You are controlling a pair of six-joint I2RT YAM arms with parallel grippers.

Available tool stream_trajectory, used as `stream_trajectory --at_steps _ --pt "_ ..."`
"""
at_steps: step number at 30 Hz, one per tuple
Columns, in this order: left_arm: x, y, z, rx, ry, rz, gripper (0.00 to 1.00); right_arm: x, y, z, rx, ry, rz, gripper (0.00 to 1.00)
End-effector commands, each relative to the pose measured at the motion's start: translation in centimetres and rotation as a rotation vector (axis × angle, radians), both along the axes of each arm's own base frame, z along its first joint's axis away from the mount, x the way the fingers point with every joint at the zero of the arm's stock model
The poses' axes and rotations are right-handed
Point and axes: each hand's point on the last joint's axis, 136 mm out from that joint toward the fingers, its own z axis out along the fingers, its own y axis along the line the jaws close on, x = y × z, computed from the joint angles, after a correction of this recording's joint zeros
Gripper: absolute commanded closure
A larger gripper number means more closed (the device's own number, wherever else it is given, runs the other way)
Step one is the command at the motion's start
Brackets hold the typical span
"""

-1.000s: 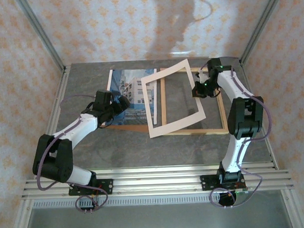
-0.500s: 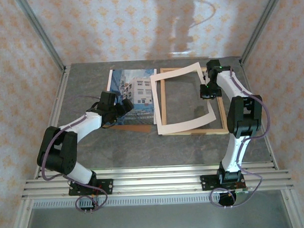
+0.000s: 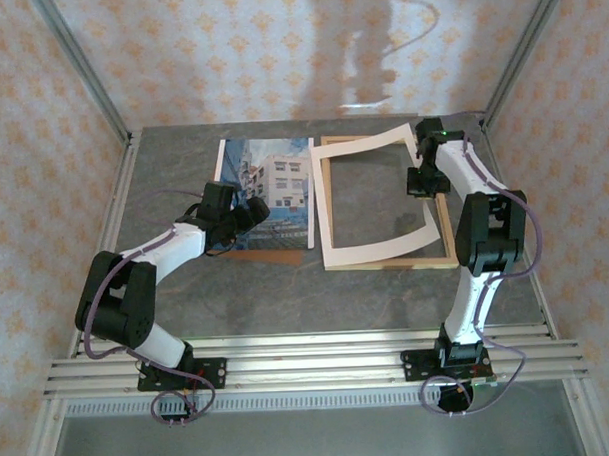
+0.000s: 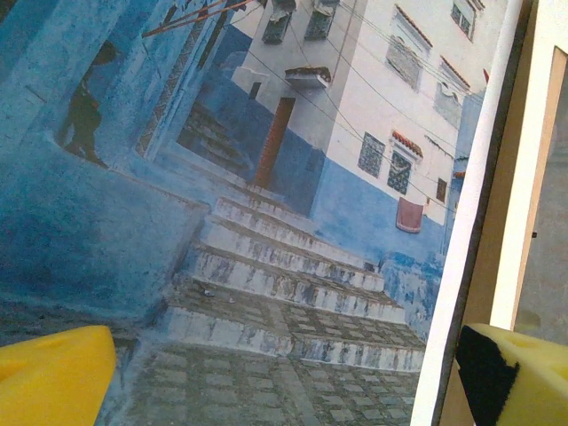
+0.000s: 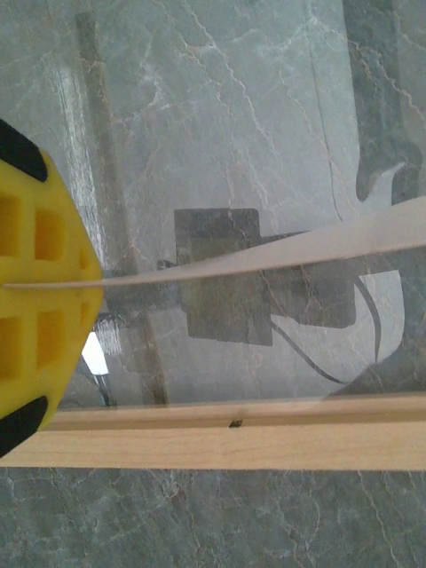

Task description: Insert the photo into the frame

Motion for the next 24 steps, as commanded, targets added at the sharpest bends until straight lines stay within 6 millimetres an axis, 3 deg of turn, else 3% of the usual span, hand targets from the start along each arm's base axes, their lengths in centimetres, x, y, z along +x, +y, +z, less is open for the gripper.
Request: stream_trajectory --at_steps 1,14,24 --pt "0.6 -0.5 0.5 -0.012 -0.014 -0.005 0.0 0.0 -1.4 1.0 -0.043 -0.008 -0.058 1.0" --pt "0.1 -0.6 0.0 -0.016 -0.002 -0.005 0.0 -0.4 -2.6 2.0 -0.059 -0.028 -0.108 1.0" --pt "0.4 -1.0 0.2 -0.016 -0.006 -0.013 0.0 1.4 7.0 5.6 0.472 -0.169 0.093 1.0"
